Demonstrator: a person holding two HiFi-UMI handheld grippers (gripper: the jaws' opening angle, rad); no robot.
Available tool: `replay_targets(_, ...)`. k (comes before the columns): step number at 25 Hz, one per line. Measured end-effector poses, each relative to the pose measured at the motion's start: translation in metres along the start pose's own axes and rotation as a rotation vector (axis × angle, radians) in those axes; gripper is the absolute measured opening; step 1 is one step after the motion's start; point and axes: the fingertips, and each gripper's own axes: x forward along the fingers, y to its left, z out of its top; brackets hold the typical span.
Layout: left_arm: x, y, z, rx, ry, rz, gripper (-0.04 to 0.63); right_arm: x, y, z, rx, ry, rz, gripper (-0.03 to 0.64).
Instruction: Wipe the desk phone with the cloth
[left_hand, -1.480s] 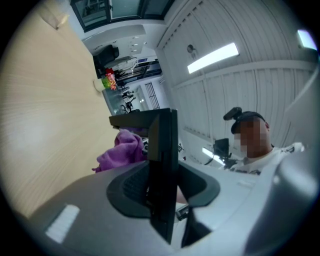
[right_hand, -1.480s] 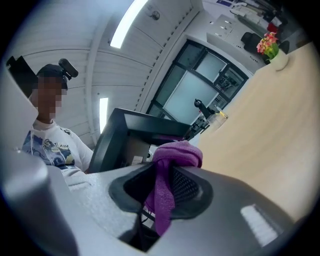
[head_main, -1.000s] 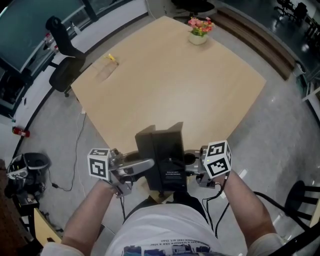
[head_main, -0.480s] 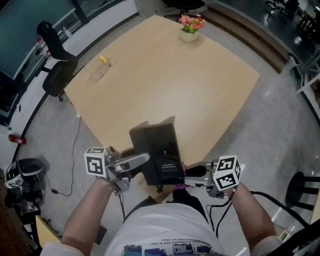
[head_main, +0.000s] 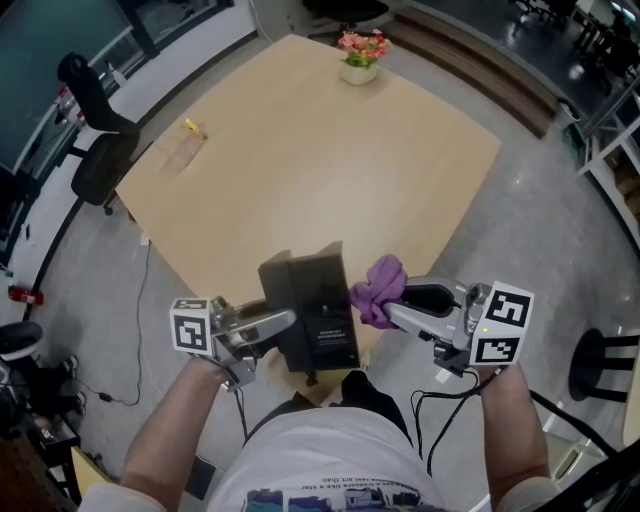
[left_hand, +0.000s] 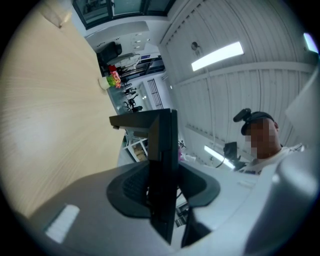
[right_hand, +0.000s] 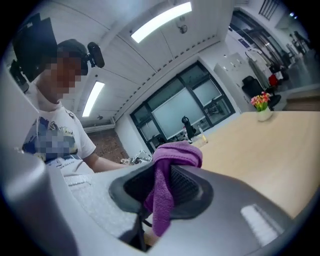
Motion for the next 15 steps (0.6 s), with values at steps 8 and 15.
replay_targets(8, 0.002, 0.006, -0.008, -0.023, 0.018, 0.016, 0.17, 0.02, 0.011, 0.023, -0.061, -0.014, -0.012, 0.089)
replay_targets(15, -0.004, 0.016, -0.006, -0.03, 0.012, 0.043, 0.17, 0.026, 0.025, -0.026, -0.007, 0.05, -0.037, 0.09)
